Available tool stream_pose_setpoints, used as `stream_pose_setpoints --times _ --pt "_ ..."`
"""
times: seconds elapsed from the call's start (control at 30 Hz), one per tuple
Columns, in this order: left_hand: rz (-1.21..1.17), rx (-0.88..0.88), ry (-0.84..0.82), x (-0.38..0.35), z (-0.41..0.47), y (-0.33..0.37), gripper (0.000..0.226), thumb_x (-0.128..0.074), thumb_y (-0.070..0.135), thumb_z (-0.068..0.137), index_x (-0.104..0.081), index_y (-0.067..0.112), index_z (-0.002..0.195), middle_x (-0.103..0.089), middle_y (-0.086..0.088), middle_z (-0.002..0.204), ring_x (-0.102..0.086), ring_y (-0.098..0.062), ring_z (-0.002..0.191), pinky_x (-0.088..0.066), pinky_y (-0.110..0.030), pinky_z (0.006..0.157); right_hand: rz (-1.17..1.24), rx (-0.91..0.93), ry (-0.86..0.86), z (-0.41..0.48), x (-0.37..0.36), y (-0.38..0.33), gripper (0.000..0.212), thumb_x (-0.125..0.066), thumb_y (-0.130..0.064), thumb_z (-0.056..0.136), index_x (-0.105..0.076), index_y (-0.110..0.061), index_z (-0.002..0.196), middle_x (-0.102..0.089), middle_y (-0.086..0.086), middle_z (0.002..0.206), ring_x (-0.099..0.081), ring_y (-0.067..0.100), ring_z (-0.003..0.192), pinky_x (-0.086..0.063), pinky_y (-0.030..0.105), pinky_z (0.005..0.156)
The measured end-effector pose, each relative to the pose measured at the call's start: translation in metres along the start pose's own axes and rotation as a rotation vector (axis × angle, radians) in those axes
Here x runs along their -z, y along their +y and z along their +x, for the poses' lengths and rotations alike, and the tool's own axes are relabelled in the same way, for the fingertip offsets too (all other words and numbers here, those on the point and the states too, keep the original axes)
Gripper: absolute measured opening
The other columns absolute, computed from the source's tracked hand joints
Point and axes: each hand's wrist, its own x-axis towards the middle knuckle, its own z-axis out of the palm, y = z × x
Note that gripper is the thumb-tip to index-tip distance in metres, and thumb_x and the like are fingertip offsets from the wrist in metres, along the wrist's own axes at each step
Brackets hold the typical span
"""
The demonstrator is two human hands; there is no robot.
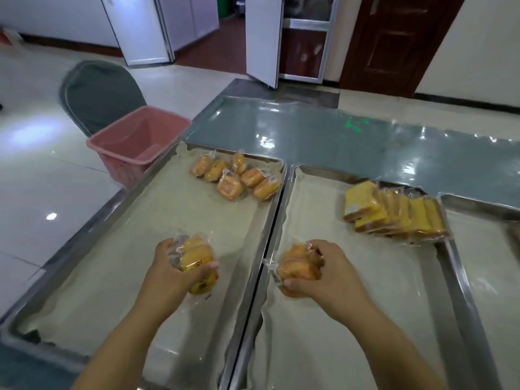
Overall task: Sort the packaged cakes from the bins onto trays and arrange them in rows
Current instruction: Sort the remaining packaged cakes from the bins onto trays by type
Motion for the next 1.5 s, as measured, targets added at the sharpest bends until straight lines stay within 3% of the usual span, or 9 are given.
stream_pose_setpoints --times 0.13,0.3,0.47,0.6,0.77,0.87,1.0,1.27,1.5 --pt "0.019 0.001 0.061 0.036 0.046 -0.012 0.09 -0.081 0.045 0.06 -0.029 0.027 0.132 -0.048 0.0 0.118 -0.054 -0.023 0.102 -0.047 -0.038 0.08 -0.048 0.025 -0.033 0.029 -0.036 -0.031 0.074 -0.088 -0.038 0.052 -0.049 -0.037 0.115 -0.049 -0.014 0.114 -0.056 0.008 0.101 -0.053 0.036 0.088" --pt "0.059 0.008 0.02 0.076 0.121 -0.015 0.082 -0.078 0.039 0.071 -0.027 0.019 0.131 -0.046 0.003 0.11 -0.051 -0.021 0.094 -0.04 -0.033 0.076 -0.158 0.051 -0.01 0.074 -0.094 -0.077 0.078 -0.087 -0.032 0.061 -0.044 -0.034 0.126 -0.044 -0.014 0.12 -0.048 0.008 0.109 -0.046 0.028 0.094" --pt "0.17 -0.059 -0.101 0.102 0.21 -0.022 0.07 -0.083 0.044 0.064 -0.043 0.019 0.116 -0.049 0.011 0.097 -0.057 -0.017 0.092 -0.049 -0.036 0.078 -0.157 0.068 -0.005 0.14 -0.159 -0.112 0.078 -0.085 -0.034 0.059 -0.042 -0.043 0.123 -0.047 -0.013 0.124 -0.049 0.013 0.114 -0.047 0.041 0.098" --pt "0.151 -0.119 -0.167 0.101 0.259 -0.013 0.062 -0.087 0.033 0.062 -0.043 0.027 0.104 -0.048 0.017 0.094 -0.055 -0.006 0.084 -0.045 -0.026 0.071 -0.376 0.148 0.038 0.193 -0.185 -0.133 0.072 -0.08 -0.034 0.071 -0.042 -0.036 0.132 -0.042 -0.018 0.124 -0.039 0.006 0.116 -0.035 0.026 0.098" --pt "0.165 -0.136 -0.206 0.09 0.308 -0.007 0.075 -0.087 0.037 0.06 -0.04 0.028 0.118 -0.055 0.01 0.104 -0.058 -0.011 0.093 -0.048 -0.029 0.079 -0.401 0.152 0.069 0.245 -0.199 -0.137 0.07 -0.074 -0.035 0.079 -0.037 -0.035 0.138 -0.043 -0.013 0.135 -0.035 0.009 0.127 -0.027 0.027 0.106" --pt "0.151 -0.104 -0.218 0.083 0.327 -0.006 0.073 -0.087 0.036 0.06 -0.039 0.028 0.115 -0.053 0.008 0.107 -0.057 -0.014 0.097 -0.048 -0.033 0.083 -0.477 0.11 0.007 0.262 -0.201 -0.129 0.076 -0.067 -0.04 0.083 -0.023 -0.04 0.145 -0.027 -0.014 0.152 -0.012 0.016 0.144 -0.017 0.047 0.117" --pt "0.254 -0.187 -0.211 0.07 0.342 -0.003 0.066 -0.085 0.046 0.059 -0.05 0.025 0.111 -0.045 0.004 0.115 -0.049 -0.011 0.1 -0.043 -0.029 0.085 -0.672 0.0 0.024 0.269 -0.198 -0.111 0.077 -0.053 -0.052 0.09 -0.005 -0.039 0.148 0.005 -0.01 0.158 0.009 0.024 0.144 -0.001 0.053 0.116" --pt "0.552 -0.198 -0.117 0.058 0.332 -0.002 0.092 -0.059 0.075 0.067 -0.027 0.016 0.13 -0.022 -0.008 0.131 -0.022 -0.03 0.125 -0.032 -0.042 0.104 -0.558 -0.218 0.161 0.268 -0.191 -0.122 0.098 -0.07 -0.057 0.074 -0.012 -0.028 0.147 -0.003 0.007 0.153 -0.003 0.037 0.142 -0.013 0.053 0.114" --pt "0.631 -0.235 -0.043 0.08 0.306 0.004 0.066 -0.056 0.049 0.081 -0.034 0.015 0.132 -0.036 -0.011 0.135 -0.033 -0.031 0.12 -0.034 -0.043 0.101 -0.284 -0.235 0.178 0.242 -0.176 -0.128 0.103 -0.077 -0.041 0.073 -0.011 -0.02 0.149 -0.01 0.005 0.151 -0.028 0.03 0.136 -0.038 0.044 0.106"
